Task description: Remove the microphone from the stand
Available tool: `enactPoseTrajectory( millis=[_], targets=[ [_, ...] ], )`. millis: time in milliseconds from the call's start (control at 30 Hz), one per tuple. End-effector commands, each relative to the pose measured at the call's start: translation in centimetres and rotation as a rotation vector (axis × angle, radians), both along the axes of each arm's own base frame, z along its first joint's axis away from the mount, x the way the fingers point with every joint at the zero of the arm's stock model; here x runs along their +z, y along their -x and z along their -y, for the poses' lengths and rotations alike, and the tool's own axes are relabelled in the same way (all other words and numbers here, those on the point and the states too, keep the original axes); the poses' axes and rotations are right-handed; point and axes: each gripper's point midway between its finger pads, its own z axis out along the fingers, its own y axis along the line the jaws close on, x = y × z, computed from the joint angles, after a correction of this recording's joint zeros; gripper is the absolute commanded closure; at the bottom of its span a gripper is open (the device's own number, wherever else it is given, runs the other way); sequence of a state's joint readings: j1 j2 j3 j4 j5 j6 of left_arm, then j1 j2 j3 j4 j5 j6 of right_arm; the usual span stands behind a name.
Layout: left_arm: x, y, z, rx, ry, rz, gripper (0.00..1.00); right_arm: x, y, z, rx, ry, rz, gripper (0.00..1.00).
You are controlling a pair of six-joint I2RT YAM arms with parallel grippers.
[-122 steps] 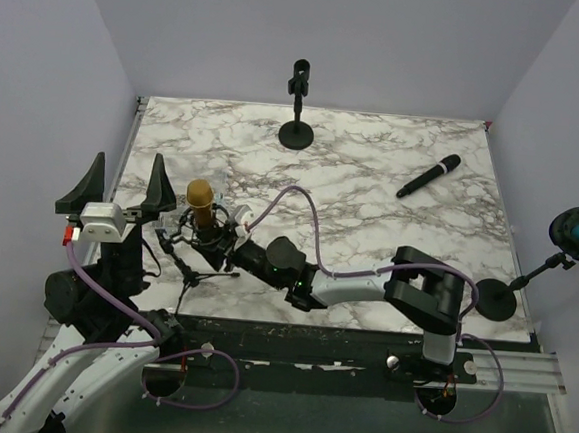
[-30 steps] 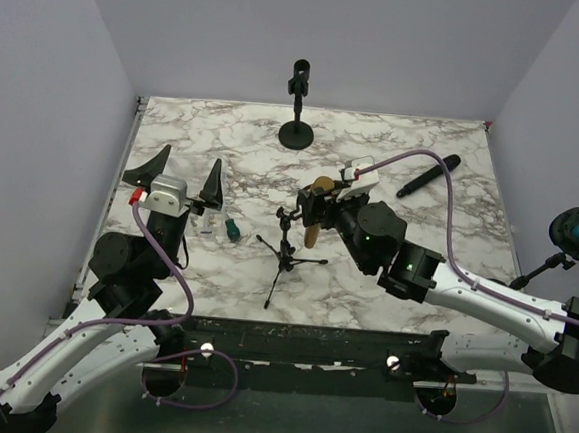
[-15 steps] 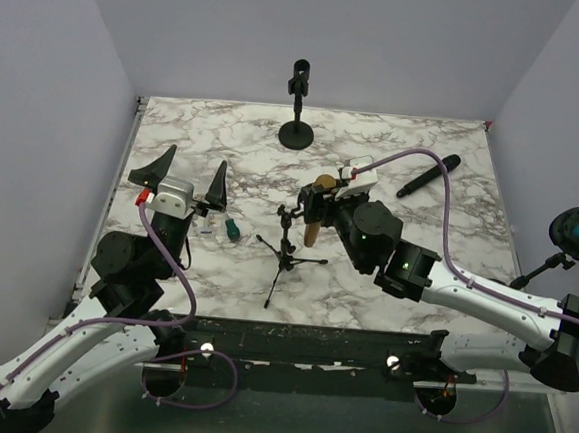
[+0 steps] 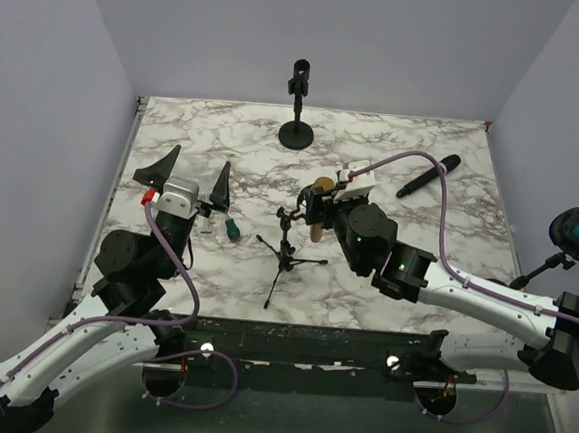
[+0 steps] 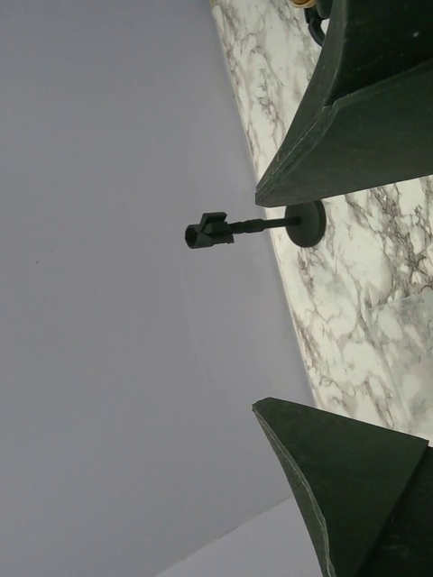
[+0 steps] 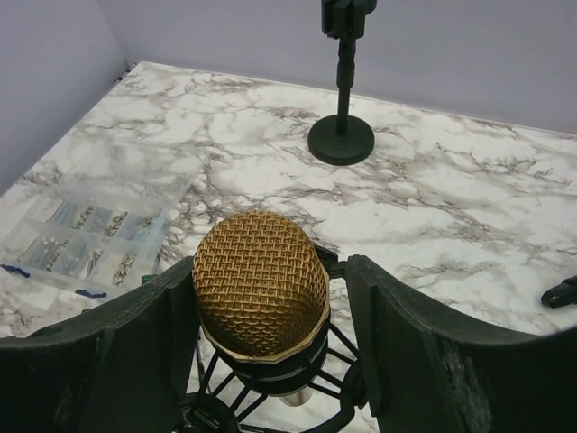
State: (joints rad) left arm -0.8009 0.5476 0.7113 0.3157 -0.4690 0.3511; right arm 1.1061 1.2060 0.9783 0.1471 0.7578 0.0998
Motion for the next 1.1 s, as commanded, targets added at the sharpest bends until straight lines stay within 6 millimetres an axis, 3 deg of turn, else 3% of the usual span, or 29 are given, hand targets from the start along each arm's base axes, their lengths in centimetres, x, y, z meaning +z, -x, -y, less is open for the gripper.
enactPoseTrajectory(
  millis=[0,167,267,600,800,933,1067],
  targets=[
    [1.0,0.5,0.5,-0.039,0.008,0.021,0.11,-0.8,-0.1,0.0,-0.006,0.031,0.000,0.36],
    [0.9,0.3,0.3,-0.022,0.007,0.023,0.10,0.8,-0.4,-1.1,0.020,0.049,0.020,0.58],
    [0.8,0.4,0.4,-0.027,0.006,0.022,0.10,4.5,-0.3,-1.5,0.044,0.017,0.049,0.71],
    [1.1,0.6,0.1,-0.017,0.014,0.032,0.10,16.9,1.6,0.8,0.096,-0.149,0.215,0.78],
    [1.1,0.5,0.1,-0.011,0.012,0.034,0.10,22.8,2.9,5.0,0.044,-0.258,0.349,0.83],
    [1.2,0.8,0.5,-0.046,0.006,0.034,0.10,24.6,3.3,7.3,-0.017,-0.279,0.415,0.87],
    [1.1,0.7,0.3,-0.030,0.011,0.035,0.09,23.9,2.7,9.5,-0.134,-0.236,0.438,0.91]
  ],
)
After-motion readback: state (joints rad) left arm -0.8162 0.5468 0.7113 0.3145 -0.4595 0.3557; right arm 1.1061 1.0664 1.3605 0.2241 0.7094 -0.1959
